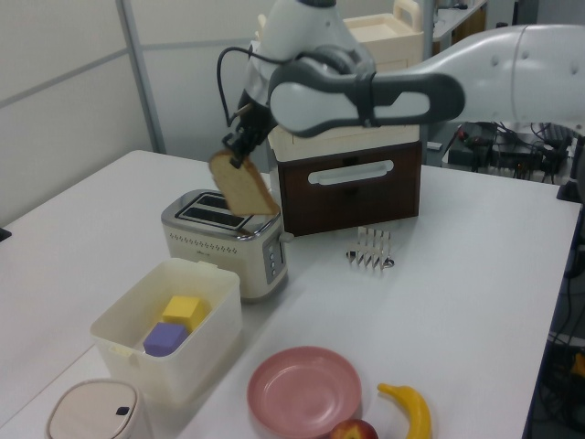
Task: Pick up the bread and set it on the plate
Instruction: 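Carry the held toast slice over to the pink plate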
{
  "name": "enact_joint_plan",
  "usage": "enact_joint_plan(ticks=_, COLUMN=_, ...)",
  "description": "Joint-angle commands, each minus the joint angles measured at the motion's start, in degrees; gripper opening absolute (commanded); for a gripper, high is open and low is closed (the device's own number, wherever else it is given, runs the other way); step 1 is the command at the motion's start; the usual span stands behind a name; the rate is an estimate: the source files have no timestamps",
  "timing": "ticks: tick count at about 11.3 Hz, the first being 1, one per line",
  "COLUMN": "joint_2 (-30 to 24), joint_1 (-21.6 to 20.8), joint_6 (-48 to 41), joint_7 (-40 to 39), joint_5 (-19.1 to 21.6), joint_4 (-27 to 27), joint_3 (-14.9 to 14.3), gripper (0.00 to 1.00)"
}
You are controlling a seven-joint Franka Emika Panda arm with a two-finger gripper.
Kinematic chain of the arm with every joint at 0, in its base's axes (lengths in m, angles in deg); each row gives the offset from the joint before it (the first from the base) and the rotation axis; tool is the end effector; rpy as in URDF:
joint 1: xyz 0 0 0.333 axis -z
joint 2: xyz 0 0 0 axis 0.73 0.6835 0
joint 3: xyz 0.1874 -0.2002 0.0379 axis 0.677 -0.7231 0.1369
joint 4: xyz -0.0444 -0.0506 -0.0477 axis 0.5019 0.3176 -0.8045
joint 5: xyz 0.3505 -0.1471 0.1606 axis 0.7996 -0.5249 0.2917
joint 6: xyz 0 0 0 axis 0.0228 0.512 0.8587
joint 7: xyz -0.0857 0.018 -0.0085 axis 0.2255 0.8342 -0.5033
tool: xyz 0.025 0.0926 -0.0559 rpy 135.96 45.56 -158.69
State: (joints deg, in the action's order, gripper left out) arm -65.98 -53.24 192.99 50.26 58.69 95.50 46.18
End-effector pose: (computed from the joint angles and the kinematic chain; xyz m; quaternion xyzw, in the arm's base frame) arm 0.6989 -0.0085 0.5713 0.9623 -0.0143 0.2707 0.0217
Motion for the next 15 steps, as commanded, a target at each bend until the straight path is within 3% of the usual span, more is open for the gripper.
enact_joint_plan(ticks=1, joint_2=-5.8, joint_1=-0.8, joint_6=-19.8, joint_7=-9.4, joint_5=2.7, joint_4=2.0, joint_3=0.0, gripper=0.09)
enact_joint_plan(ticks=6, joint_2=-4.7, joint_1=-6.2, joint_6=-35.3, joint_7=-14.2, joint_5=2.7, joint_4=3.5, joint_3=0.0, gripper=0.09)
enact_joint_plan(ticks=10, joint_2=1.9, joint_1=-12.6, joint_6=-39.9, joint_7=-16.0, joint_5=2.7, joint_4=3.9, joint_3=0.0, gripper=0.13)
enact_joint_plan(ticks=15, joint_2=5.5, joint_1=-16.3, joint_6=-39.3, joint_7=-15.6, joint_5=3.4, joint_4=3.7, joint_3=0.0, gripper=0.25)
